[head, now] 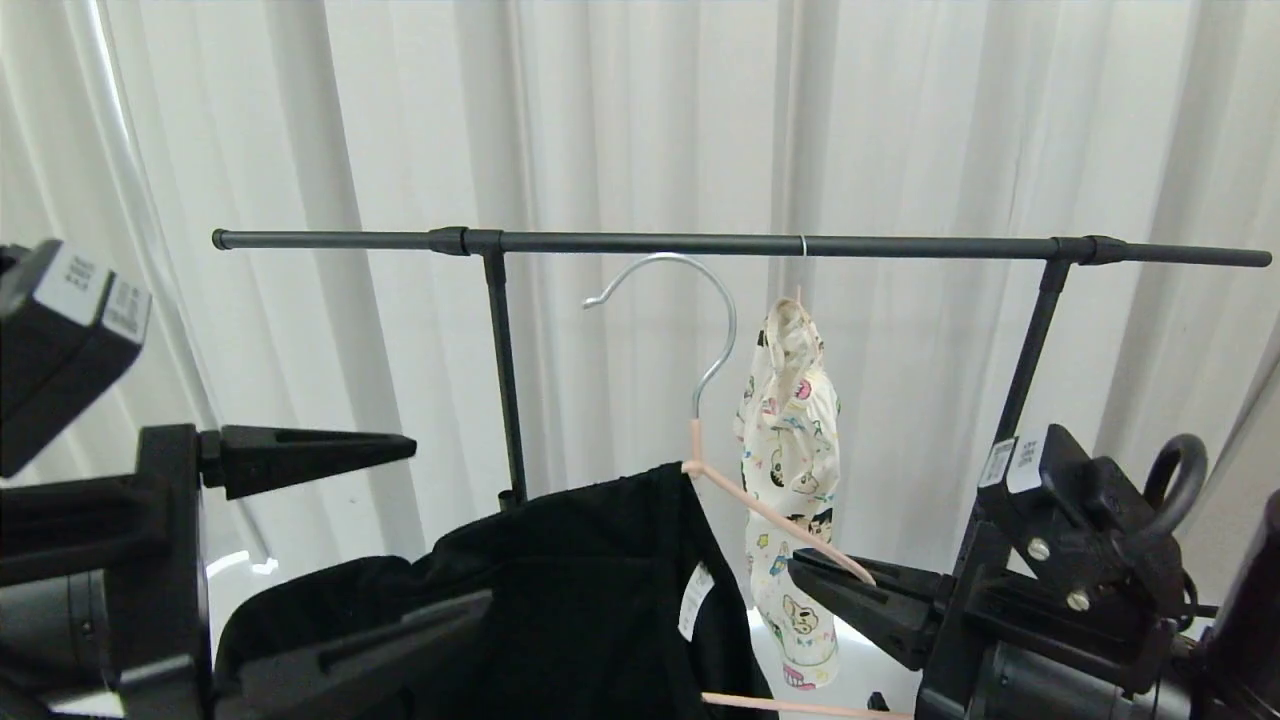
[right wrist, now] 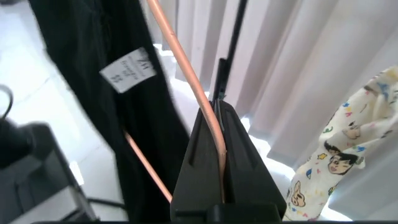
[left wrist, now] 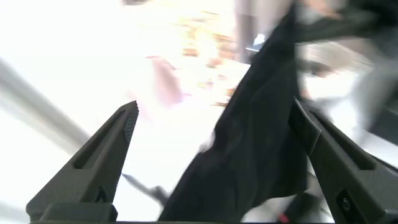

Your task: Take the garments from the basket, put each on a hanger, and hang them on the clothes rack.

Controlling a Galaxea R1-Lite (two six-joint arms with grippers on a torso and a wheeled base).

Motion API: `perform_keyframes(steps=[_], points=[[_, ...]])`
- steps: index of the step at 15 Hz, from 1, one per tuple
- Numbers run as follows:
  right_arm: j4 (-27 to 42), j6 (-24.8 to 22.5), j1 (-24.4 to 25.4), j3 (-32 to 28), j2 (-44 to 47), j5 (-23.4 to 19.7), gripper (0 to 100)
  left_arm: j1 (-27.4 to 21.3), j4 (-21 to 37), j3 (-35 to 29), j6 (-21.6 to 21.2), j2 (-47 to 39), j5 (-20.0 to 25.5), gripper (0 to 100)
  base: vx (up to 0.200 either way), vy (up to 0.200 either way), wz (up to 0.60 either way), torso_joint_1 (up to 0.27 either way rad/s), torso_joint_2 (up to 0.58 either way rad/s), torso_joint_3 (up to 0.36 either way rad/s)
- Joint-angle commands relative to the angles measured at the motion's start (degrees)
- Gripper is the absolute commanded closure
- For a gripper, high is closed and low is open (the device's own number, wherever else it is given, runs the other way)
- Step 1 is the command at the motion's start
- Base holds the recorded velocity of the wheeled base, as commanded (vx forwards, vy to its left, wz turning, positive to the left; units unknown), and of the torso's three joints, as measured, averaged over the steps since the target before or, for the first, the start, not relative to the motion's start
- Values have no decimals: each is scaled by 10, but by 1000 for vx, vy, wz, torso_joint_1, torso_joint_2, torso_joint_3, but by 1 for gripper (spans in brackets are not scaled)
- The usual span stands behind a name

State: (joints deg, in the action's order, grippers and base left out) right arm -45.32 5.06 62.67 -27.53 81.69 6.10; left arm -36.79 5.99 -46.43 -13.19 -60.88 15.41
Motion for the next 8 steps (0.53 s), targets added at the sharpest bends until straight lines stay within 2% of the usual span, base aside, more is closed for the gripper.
perform_keyframes(steps=[1,3,5,8], points=[[0,-6,12,17,-18,0,100,-26,0,22,-1,-1,21,0,0,0,0,0,0,0],[0,-8,14,20,-27,0,100,-50,0,48,-5,-4,26,0,0,0,0,0,0,0],[0,-10,18,25,-29,1,100,-50,0,57,-6,-14,25,0,0,0,0,0,0,0],[0,-19,43,33,-32,1,100,-50,-48,56,-6,-42,25,0,0,0,0,0,0,0]])
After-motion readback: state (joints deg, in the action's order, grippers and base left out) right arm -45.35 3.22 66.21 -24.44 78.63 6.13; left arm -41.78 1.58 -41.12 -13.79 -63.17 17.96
